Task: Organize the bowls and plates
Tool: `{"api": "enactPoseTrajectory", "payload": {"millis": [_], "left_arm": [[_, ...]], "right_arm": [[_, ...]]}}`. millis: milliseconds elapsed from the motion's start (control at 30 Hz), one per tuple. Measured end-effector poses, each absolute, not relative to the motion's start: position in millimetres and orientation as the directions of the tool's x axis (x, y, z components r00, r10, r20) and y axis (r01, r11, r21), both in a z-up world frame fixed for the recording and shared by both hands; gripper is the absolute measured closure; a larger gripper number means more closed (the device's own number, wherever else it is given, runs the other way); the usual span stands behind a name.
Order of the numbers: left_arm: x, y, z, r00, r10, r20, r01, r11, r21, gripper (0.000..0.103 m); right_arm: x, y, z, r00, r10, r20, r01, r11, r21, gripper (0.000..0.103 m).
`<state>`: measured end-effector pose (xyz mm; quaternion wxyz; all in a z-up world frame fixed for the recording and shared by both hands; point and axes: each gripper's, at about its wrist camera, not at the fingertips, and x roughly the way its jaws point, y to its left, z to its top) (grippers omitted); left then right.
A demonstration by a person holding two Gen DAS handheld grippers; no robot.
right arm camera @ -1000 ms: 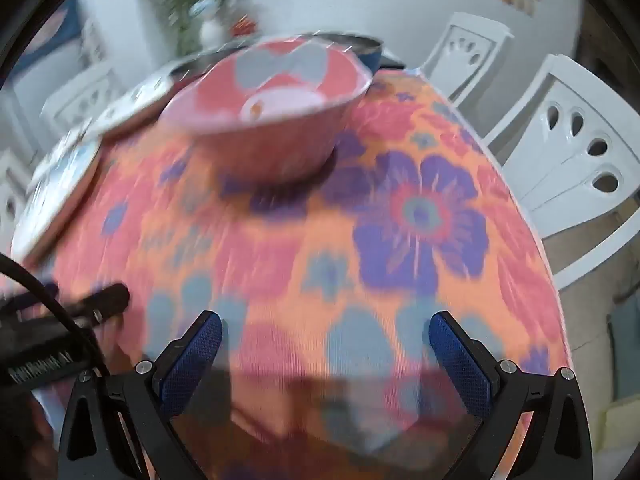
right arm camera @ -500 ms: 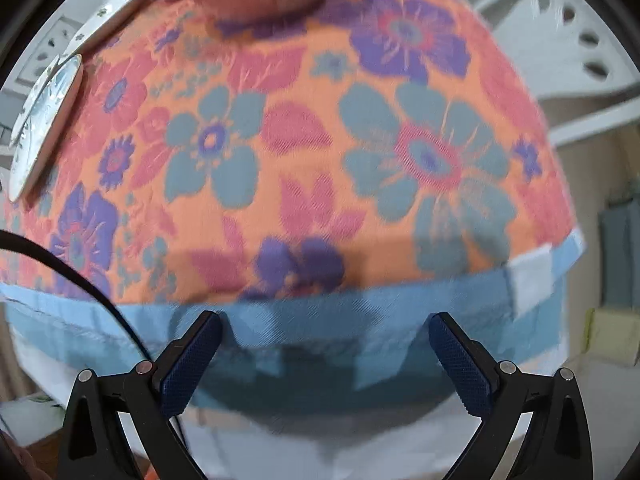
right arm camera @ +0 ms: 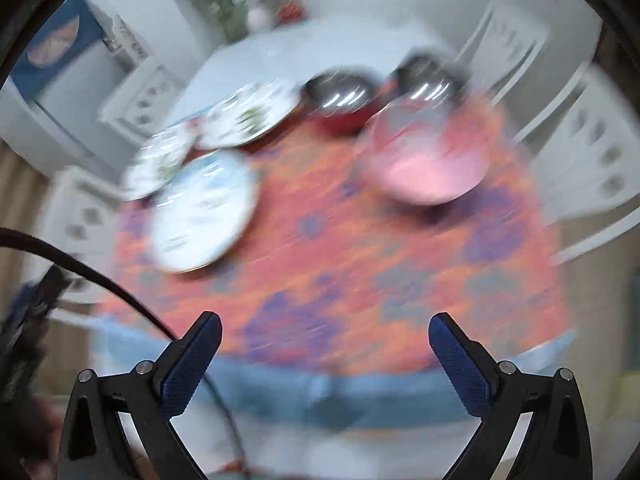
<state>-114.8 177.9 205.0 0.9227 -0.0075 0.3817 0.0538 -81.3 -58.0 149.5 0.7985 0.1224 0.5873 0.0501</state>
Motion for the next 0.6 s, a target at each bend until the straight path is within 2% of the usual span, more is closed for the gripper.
{"api": "enactPoseTrajectory", "payload": {"millis": [67,167,333,433,500,600], "left_arm": [[-102.4,192.3,214.6,0.717,0.098,-0.691,-0.099,0.994,0.038,0.001],[-97.9,211.4,221.6,0.729,0.097,-0.677,-0.109,0.994,0.026,0.001],[-102.6,229.0,208.4,0.696,0.085,-0.713,-0.134,0.991,-0.012,0.001],[-106.1,236.0,205.3,0.692,0.096,-0.715,-0.136,0.991,0.001,0.001],[-106.9,241.1,207.4,0.701,0.106,-0.705,-0.148,0.989,0.001,0.001],[-104.9,248.2,210.5,0.714,0.103,-0.692,-0.151,0.989,-0.008,0.001]], "right_arm": [[-84.5,-39.2,142.9,0.298,0.143,-0.944,0.095,0.979,0.178,0.001],[-88.2,-9.8,153.3,0.385,-0.075,-0.92,0.084,0.995,-0.046,0.001],[-102.1,2.8,204.4,0.559,-0.19,-0.807,0.096,0.982,-0.164,0.001],[-106.9,9.1,221.1,0.629,-0.2,-0.752,0.112,0.98,-0.166,0.001],[-110.1,9.0,228.1,0.651,-0.167,-0.74,0.125,0.986,-0.113,0.001],[-104.9,2.3,220.6,0.628,-0.075,-0.774,0.146,0.989,0.022,0.001]]}}
